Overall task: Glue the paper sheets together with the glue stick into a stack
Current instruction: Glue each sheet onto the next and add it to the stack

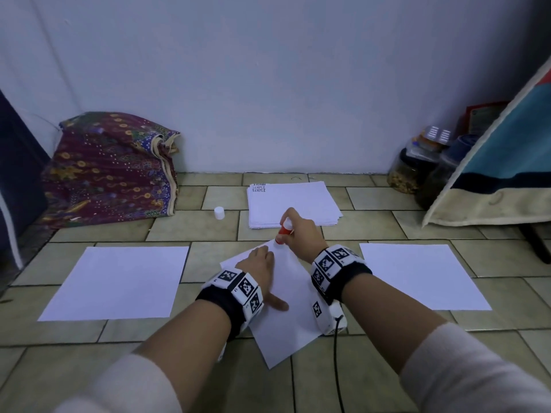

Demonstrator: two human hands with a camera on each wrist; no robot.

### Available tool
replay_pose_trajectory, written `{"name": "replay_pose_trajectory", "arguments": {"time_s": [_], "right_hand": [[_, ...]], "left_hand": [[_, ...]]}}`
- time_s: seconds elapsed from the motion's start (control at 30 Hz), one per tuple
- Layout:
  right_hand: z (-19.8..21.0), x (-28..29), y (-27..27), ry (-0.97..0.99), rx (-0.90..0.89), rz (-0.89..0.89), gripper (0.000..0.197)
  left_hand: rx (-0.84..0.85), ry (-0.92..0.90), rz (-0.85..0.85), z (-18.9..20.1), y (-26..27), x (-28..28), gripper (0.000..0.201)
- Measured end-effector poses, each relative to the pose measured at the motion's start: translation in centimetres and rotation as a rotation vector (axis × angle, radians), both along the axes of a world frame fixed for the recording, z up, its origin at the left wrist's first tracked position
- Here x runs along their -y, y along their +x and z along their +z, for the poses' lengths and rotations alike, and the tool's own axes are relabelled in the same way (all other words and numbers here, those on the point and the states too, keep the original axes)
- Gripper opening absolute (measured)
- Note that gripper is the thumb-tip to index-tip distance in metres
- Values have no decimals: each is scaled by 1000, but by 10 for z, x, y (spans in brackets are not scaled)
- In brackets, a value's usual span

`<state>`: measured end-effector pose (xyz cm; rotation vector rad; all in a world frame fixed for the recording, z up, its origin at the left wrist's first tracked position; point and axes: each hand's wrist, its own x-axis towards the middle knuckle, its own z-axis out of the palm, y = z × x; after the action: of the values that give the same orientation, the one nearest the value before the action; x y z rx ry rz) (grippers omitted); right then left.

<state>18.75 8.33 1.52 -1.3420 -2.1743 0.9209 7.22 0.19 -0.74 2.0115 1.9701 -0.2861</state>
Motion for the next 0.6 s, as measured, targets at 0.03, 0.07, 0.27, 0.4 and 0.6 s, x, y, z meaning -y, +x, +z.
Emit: {"name": "replay_pose_trajectory", "arguments": {"time_s": [0.03, 0.07, 0.27, 0.4, 0.6], "right_hand": [[1, -1, -3, 15, 60, 35, 12], [3, -1, -4, 31, 110, 70, 10], [12, 4, 10, 82, 299, 225, 26], [10, 13, 32, 59, 314, 328, 25], [14, 32, 67, 25, 324, 439, 25]], "left_hand": [[12, -4, 2, -1, -1, 1, 114], [21, -4, 2, -2, -2, 1, 115], [16, 6, -6, -1, -1, 2, 111], [-2, 25, -3, 1, 2, 2, 108], [-42, 19, -16, 4, 3, -1, 108]]}}
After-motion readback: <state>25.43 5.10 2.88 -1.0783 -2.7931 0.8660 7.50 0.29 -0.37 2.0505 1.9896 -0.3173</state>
